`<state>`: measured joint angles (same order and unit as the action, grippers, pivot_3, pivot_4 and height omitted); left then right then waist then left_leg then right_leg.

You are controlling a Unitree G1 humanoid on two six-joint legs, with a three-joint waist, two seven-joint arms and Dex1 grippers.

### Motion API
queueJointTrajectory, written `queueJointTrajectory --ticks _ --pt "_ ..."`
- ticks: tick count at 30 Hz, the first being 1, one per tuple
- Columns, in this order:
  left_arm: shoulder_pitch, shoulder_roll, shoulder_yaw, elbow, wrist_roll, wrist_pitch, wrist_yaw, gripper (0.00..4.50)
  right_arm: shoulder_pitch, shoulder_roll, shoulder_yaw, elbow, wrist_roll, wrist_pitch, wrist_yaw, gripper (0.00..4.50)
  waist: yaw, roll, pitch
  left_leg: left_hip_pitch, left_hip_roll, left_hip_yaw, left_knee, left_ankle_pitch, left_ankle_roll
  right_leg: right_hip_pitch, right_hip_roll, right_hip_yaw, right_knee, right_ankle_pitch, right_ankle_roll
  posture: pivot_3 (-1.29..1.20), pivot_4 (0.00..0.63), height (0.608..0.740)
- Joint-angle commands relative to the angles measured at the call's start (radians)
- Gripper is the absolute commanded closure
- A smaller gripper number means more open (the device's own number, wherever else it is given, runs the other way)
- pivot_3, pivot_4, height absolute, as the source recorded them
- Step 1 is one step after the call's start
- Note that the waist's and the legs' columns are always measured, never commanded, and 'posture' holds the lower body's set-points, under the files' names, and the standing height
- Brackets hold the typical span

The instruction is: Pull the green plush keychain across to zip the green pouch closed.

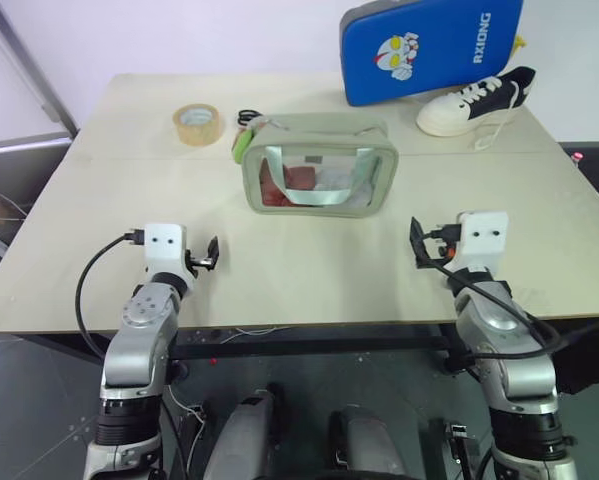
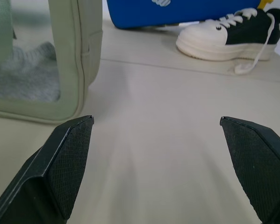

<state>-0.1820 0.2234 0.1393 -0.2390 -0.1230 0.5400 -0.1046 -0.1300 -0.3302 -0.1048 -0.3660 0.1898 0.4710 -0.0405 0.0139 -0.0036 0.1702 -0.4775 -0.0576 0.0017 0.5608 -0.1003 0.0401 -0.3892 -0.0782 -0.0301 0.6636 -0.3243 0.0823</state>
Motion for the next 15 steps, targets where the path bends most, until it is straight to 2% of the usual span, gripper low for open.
queueJointTrajectory --ticks 1,15 --pt "-0.013 0.000 0.011 -0.040 -0.016 -0.001 -0.007 0.05 -0.015 0.007 -0.019 -0.032 -0.015 -0.015 0.011 0.00 0.000 0.000 0.000 0.000 0.000 0.000 0.000 0.000 0.000 0.000 0.000 0.000 0.000 0.000 0.000 0.00 0.150 0.740" --pt "-0.026 0.026 0.036 -0.004 -0.022 -0.033 -0.012 0.05 -0.014 0.005 -0.029 -0.022 -0.051 -0.021 0.047 0.00 0.000 0.000 0.000 0.000 0.000 0.000 0.000 0.000 0.000 0.000 0.000 0.000 0.001 0.001 0.002 0.00 0.150 0.740"
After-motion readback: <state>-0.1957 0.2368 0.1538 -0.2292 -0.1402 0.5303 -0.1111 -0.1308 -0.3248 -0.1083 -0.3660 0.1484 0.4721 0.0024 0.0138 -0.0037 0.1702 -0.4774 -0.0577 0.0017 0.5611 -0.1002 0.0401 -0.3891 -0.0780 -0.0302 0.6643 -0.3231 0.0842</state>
